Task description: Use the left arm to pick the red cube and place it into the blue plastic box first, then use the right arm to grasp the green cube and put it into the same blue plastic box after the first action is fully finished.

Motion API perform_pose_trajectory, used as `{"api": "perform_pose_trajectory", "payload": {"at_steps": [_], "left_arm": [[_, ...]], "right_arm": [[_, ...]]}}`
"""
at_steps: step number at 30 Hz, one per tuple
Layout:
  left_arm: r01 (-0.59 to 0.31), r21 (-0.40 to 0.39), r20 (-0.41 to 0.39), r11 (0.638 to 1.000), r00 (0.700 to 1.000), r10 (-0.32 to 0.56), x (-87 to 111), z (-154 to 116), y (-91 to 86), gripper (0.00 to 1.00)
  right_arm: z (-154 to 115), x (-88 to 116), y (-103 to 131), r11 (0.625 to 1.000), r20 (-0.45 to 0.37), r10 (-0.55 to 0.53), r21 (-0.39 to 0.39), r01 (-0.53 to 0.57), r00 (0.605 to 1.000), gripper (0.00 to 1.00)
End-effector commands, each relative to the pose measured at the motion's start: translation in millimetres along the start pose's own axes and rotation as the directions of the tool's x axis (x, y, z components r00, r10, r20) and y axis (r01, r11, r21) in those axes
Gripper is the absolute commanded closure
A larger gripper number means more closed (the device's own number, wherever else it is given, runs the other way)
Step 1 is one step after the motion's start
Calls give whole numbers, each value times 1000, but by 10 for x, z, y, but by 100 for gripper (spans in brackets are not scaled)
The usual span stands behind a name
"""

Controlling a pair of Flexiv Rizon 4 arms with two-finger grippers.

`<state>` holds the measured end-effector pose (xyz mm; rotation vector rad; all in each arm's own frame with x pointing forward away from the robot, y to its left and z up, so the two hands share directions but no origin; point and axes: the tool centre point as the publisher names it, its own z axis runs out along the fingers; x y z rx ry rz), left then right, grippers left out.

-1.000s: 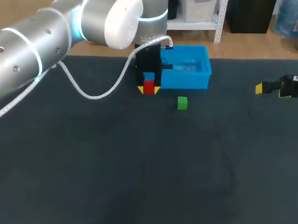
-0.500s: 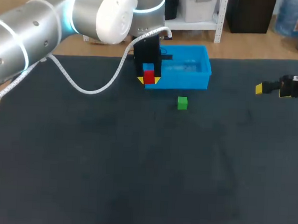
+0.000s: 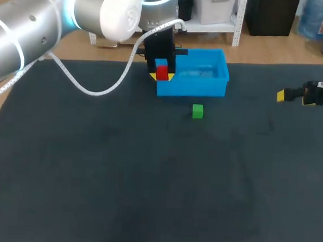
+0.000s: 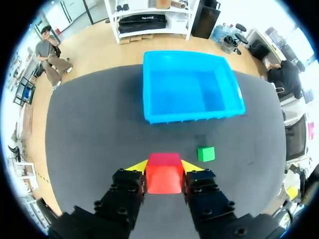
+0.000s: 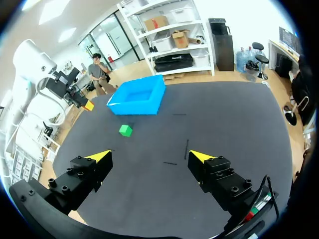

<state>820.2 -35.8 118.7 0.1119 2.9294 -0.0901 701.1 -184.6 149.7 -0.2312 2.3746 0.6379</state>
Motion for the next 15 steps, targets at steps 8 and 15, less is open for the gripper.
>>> {"api": "perform_pose_trajectory", "payload": {"at_steps": [8, 15], "left_arm": [[-61, 33, 35, 998, 998, 60, -311, -76, 156, 100], [-116, 73, 37, 991, 993, 114, -513, -35, 255, 100]], "right_arm": [[-6, 3, -1, 1000, 0, -1, 0, 1, 1000, 0], [-6, 3, -1, 1000, 0, -1, 0, 1, 1000, 0]]}}
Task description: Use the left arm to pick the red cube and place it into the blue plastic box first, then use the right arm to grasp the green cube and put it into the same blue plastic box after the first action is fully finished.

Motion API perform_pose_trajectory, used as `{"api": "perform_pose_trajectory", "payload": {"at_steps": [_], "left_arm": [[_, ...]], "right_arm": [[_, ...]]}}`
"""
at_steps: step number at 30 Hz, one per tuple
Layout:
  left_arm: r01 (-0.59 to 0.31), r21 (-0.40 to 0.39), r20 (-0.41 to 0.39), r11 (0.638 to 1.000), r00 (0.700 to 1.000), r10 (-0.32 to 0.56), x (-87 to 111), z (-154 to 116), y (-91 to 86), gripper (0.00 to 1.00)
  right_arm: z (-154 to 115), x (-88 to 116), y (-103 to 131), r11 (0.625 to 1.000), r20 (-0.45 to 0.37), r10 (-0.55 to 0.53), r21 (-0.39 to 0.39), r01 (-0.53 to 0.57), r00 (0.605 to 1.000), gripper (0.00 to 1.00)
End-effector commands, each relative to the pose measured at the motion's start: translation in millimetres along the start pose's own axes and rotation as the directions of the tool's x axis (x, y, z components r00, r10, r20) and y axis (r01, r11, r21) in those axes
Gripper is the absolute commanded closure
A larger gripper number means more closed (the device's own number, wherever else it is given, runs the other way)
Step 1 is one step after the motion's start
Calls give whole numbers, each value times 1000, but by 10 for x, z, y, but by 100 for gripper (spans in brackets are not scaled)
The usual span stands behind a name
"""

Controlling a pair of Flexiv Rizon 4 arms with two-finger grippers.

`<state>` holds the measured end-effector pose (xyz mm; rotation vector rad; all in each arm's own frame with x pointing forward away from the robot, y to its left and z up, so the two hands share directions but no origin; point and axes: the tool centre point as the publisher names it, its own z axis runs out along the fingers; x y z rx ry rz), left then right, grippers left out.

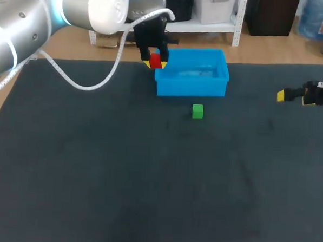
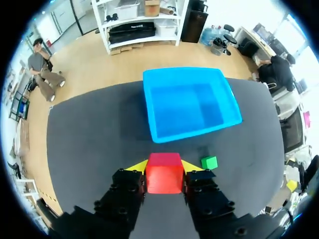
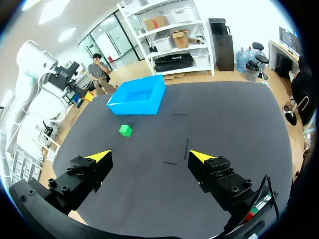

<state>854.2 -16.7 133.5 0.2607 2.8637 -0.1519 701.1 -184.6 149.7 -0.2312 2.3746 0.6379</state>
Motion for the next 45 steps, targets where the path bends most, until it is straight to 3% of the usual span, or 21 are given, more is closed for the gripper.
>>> {"api": "perform_pose_trajectory", "payload": {"at_steps": [1, 11, 22, 30, 35, 45], "left_arm": [[-19, 30, -19, 999, 1000, 19, -180, 65, 86, 100], [-84, 85, -13, 993, 996, 85, -377, 87, 192, 100], [-123, 91, -7, 988, 992, 124, -493, 141, -15, 100], [-72, 69, -8, 995, 997, 73, -600, 243, -295, 100], [-38, 94, 20, 995, 999, 37, -674, 275, -458, 100], [30, 114, 71, 993, 997, -39, -753, 334, -494, 100]], "right_arm": [[-6, 3, -1, 1000, 0, -1, 0, 1, 1000, 0], [-6, 3, -1, 1000, 0, -1, 0, 1, 1000, 0], [-6, 3, -1, 1000, 0, -1, 0, 1, 1000, 0], [-6, 3, -1, 1000, 0, -1, 0, 1, 1000, 0], [-6, 3, -1, 1000, 0, -1, 0, 1, 1000, 0], [-6, 3, -1, 1000, 0, -1, 0, 1, 1000, 0]]}}
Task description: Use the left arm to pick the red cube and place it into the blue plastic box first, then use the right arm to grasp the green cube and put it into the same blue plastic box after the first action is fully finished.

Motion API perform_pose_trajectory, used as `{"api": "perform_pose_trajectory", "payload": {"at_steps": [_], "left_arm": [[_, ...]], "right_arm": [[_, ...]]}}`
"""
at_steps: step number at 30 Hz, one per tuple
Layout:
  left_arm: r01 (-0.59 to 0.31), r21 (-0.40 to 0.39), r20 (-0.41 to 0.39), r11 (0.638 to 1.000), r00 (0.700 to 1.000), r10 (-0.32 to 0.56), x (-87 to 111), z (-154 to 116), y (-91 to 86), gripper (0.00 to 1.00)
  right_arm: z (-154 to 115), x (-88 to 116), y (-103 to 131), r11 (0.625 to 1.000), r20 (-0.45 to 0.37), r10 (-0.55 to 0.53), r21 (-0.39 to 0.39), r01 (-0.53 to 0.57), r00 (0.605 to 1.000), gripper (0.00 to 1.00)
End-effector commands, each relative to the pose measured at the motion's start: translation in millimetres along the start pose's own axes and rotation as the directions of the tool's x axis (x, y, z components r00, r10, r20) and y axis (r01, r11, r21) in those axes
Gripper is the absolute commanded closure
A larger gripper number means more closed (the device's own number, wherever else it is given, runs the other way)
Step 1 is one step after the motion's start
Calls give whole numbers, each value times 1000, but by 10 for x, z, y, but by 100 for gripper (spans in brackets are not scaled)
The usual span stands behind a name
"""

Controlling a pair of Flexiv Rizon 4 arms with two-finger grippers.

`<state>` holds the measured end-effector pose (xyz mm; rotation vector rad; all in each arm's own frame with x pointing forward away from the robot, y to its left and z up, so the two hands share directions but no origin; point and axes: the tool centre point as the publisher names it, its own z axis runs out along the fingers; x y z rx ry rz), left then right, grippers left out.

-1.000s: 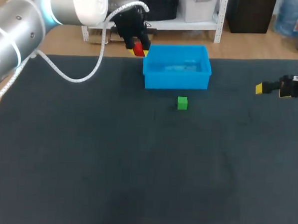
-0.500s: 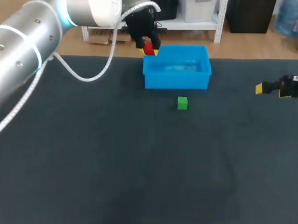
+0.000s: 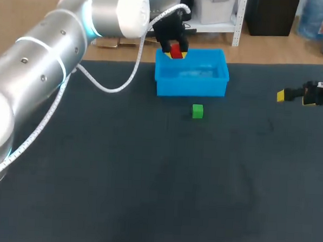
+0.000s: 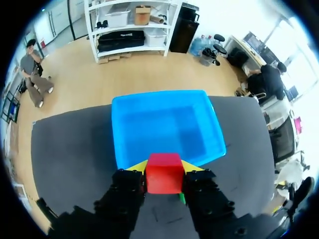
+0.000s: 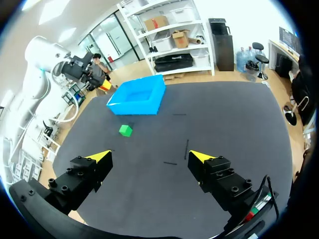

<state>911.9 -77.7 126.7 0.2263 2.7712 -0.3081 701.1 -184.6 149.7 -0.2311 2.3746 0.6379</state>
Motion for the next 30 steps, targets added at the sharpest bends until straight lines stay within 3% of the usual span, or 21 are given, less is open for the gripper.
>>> {"api": "perform_pose_trajectory", "payload": {"at_steps": [1, 10, 30], "left_arm": [[9, 14, -12, 1000, 1000, -8, -121, 67, -10, 100], [42, 37, 33, 998, 999, -44, -170, 111, 54, 100], [32, 45, 64, 998, 997, -35, -330, 262, 147, 100]], "right_arm": [[-6, 2, -1, 1000, 0, -1, 0, 1, 1000, 0], [-6, 2, -1, 1000, 0, -1, 0, 1, 1000, 0], [-6, 2, -1, 1000, 0, -1, 0, 1, 1000, 0]]}}
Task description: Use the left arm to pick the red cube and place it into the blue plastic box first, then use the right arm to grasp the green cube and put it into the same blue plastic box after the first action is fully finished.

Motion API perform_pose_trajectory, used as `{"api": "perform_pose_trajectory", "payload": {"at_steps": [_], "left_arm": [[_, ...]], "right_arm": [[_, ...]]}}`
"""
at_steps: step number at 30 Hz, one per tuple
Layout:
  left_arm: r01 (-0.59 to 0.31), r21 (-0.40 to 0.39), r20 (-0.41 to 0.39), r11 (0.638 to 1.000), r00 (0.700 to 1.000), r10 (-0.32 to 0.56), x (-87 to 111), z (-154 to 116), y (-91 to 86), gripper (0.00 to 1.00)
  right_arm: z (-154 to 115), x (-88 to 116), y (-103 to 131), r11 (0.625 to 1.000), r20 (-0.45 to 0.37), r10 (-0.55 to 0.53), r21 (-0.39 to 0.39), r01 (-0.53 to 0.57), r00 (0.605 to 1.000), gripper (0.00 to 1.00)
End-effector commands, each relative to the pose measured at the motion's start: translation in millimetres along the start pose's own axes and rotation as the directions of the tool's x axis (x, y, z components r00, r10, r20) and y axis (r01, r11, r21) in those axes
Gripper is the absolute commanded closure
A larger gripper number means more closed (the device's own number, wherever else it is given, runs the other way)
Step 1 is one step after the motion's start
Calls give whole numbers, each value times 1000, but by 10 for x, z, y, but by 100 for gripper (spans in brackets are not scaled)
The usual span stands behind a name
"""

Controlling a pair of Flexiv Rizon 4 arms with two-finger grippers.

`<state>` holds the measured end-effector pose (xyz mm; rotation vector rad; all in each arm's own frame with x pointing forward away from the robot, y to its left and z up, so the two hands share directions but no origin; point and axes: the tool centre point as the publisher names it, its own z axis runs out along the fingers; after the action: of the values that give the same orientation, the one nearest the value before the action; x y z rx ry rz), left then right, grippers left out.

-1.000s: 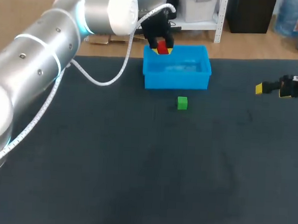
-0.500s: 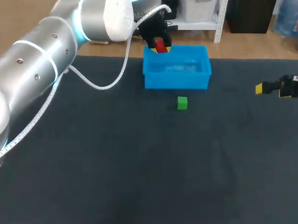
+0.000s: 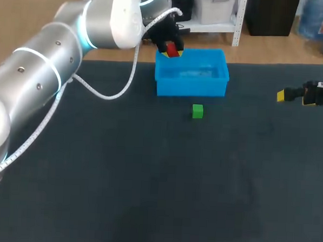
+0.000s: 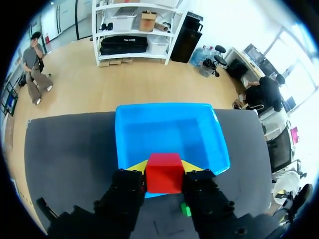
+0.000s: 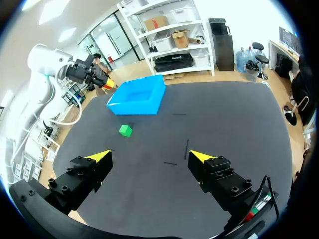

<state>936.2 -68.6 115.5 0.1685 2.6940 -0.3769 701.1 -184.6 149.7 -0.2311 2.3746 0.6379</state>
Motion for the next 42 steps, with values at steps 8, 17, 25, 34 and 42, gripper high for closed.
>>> {"api": "perform_pose_trajectory", "payload": {"at_steps": [8, 17, 25, 34, 42], "left_arm": [[-11, -5, -18, 1000, 1000, 11, -185, 247, -3, 100], [-9, -15, -32, 1000, 999, 9, -201, 401, 18, 100], [-6, -26, -27, 1000, 1000, 5, -280, 522, 33, 100], [3, -43, -40, 999, 999, -4, -292, 611, 67, 100], [-2, -38, -39, 999, 999, 1, -293, 618, 60, 0]], "right_arm": [[-6, 3, -1, 1000, 0, -1, 0, 1, 1000, 0], [-6, 3, -1, 1000, 0, -1, 0, 1, 1000, 0], [-6, 3, -1, 1000, 0, -1, 0, 1, 1000, 0], [-6, 3, -1, 1000, 0, -1, 0, 1, 1000, 0], [-6, 3, -1, 1000, 0, -1, 0, 1, 1000, 0]]}}
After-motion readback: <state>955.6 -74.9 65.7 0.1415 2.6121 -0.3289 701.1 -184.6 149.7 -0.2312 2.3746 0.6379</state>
